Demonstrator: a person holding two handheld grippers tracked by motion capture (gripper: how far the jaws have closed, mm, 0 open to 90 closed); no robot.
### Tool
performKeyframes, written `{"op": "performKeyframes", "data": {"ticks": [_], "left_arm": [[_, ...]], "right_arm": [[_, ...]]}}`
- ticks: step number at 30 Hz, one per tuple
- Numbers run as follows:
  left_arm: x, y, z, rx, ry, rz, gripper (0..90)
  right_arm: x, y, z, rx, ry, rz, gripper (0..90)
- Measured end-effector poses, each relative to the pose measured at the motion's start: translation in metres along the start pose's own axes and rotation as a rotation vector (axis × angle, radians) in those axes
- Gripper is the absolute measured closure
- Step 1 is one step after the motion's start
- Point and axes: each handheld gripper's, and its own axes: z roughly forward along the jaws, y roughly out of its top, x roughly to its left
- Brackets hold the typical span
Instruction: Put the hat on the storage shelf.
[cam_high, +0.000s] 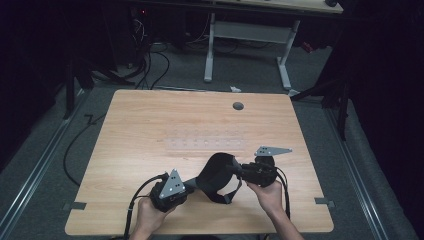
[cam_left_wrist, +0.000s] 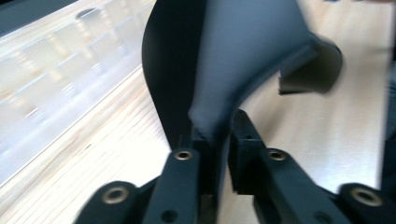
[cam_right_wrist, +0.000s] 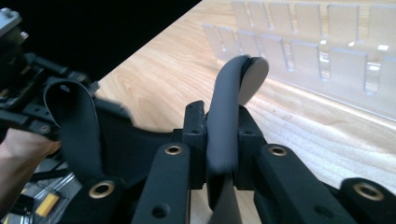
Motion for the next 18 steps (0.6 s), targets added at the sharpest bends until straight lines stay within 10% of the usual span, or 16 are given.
{"op": "performKeyframes", "data": {"ticks": [9,18], "left_arm": [[-0.007,0.004,-0.001,0.001,-0.026,-0.012,86.5],[0.004,0.015,-0.015,-0.071,-0.019,-0.087,86.4]], "right_arm": [[-0.003,0.002,-0.004,-0.066,0.001,0.031,62.2],[-0.016,-0.012,-0.018,-0.057,-0.136,0.003,51.7]]}}
